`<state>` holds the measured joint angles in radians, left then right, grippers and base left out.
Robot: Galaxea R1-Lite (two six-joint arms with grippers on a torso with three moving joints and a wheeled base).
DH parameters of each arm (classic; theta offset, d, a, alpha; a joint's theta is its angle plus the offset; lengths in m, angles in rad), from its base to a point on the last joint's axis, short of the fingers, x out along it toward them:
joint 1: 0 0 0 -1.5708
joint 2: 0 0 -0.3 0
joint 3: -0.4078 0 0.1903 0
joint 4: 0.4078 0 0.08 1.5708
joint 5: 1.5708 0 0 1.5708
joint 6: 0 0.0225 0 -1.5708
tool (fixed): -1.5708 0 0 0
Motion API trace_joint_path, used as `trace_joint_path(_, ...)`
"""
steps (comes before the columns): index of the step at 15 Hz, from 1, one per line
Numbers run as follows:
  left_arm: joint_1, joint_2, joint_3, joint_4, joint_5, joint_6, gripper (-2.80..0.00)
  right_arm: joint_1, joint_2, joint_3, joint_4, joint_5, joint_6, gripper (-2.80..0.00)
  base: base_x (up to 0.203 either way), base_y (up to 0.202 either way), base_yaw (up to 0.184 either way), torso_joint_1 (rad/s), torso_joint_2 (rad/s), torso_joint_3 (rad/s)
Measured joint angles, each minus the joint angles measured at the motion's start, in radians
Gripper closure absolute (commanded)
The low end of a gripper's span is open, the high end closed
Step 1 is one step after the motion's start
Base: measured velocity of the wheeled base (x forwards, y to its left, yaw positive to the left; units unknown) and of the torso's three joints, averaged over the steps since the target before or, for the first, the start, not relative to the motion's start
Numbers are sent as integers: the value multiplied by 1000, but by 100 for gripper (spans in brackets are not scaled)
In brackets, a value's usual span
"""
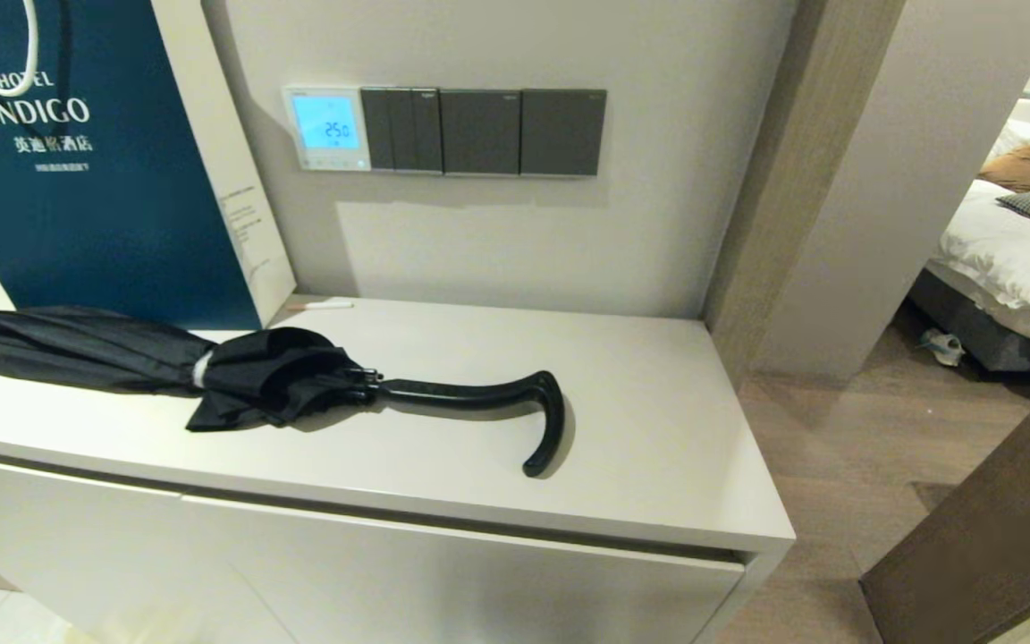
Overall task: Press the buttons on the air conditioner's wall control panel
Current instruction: Turn off the central air conditioner
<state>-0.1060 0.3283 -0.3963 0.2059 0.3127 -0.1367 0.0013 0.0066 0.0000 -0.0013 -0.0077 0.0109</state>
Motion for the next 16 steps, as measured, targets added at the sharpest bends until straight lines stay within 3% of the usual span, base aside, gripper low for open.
trace_joint_path(2,49,-34,69,-33,47,0,0,0,0,0,0,0,0,0,0,0,0,0,0,0)
trace_joint_path(5,145,-61,142,-64,29,-2,0,0,0,0,0,0,0,0,0,0,0,0,0,0)
trace_joint_path(7,152,-77,240,-153,-8,14,0,0,0,0,0,0,0,0,0,0,0,0,0,0)
trace_joint_path(10,144,-109,370,-354,-69,124,0,0,0,0,0,0,0,0,0,0,0,0,0,0)
trace_joint_path(16,133,-154,396,-402,-79,150,0,0,0,0,0,0,0,0,0,0,0,0,0,0)
